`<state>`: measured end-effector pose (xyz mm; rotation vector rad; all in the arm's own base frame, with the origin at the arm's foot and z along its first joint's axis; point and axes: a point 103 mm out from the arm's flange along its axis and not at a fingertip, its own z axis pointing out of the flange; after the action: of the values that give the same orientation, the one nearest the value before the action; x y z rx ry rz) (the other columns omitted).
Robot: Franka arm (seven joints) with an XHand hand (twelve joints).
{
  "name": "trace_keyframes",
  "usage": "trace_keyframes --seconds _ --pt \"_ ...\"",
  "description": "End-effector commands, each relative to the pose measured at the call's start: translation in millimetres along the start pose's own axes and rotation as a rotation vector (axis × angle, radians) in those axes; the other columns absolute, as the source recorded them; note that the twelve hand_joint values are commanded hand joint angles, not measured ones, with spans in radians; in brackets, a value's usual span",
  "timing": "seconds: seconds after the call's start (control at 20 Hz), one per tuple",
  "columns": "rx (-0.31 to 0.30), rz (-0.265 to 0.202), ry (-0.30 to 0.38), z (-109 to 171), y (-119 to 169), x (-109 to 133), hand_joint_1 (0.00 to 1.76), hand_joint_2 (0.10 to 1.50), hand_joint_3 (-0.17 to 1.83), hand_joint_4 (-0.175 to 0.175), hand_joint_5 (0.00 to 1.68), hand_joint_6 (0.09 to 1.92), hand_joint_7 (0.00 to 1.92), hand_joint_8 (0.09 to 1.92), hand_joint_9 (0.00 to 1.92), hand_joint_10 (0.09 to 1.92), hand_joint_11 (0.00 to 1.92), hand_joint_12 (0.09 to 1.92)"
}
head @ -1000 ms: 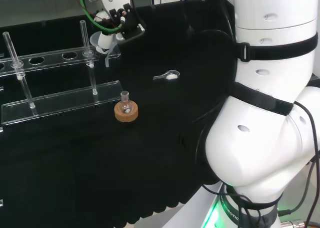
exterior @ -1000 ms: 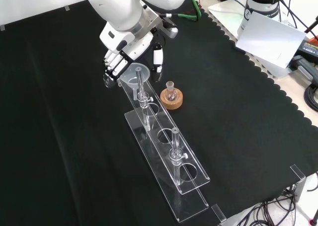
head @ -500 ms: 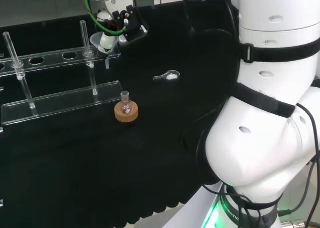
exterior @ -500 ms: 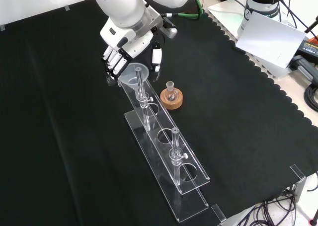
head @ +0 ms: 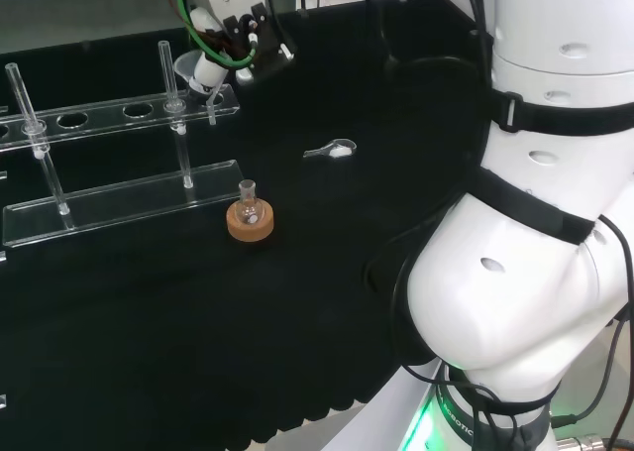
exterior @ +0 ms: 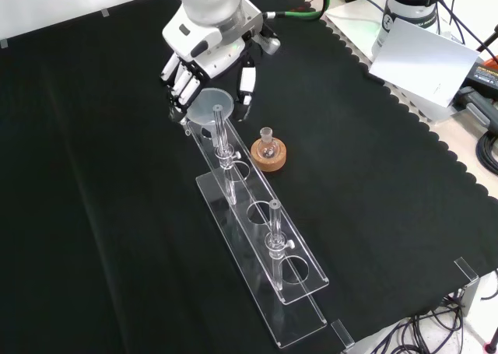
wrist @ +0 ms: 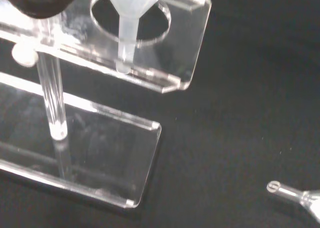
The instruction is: Pick up the funnel from the transparent funnel stand.
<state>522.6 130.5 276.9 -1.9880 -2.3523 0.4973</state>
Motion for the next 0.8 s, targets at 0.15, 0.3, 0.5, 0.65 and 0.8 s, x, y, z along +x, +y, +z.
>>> trace_keyframes --seconds 0.15,0.3,0.5,0.65,0.8 --pt "-0.030 0.014 -0.037 -29.1 -15.6 -6.0 0.66 0.80 0.26 -0.068 0.61 0.12 0.68 0.77 0.88 0.55 0.50 1.34" --pt "-0.048 0.043 -0.046 -50.4 -33.5 -17.9 0.67 0.79 0.28 -0.067 0.62 0.14 0.69 0.77 0.89 0.54 0.52 1.33" --pt "-0.095 0.077 -0.042 -66.5 -60.7 -28.3 0.67 0.79 0.30 -0.067 0.63 0.16 0.69 0.77 0.89 0.54 0.54 1.31" --pt "-0.142 0.099 -0.022 -77.2 -86.6 -31.0 0.67 0.77 0.34 -0.066 0.62 0.23 0.71 0.76 0.91 0.52 0.56 1.30" --pt "-0.168 0.121 -0.020 -80.5 -108.3 -29.5 0.67 0.75 0.38 -0.063 0.60 0.33 0.74 0.75 0.93 0.51 0.57 1.29"
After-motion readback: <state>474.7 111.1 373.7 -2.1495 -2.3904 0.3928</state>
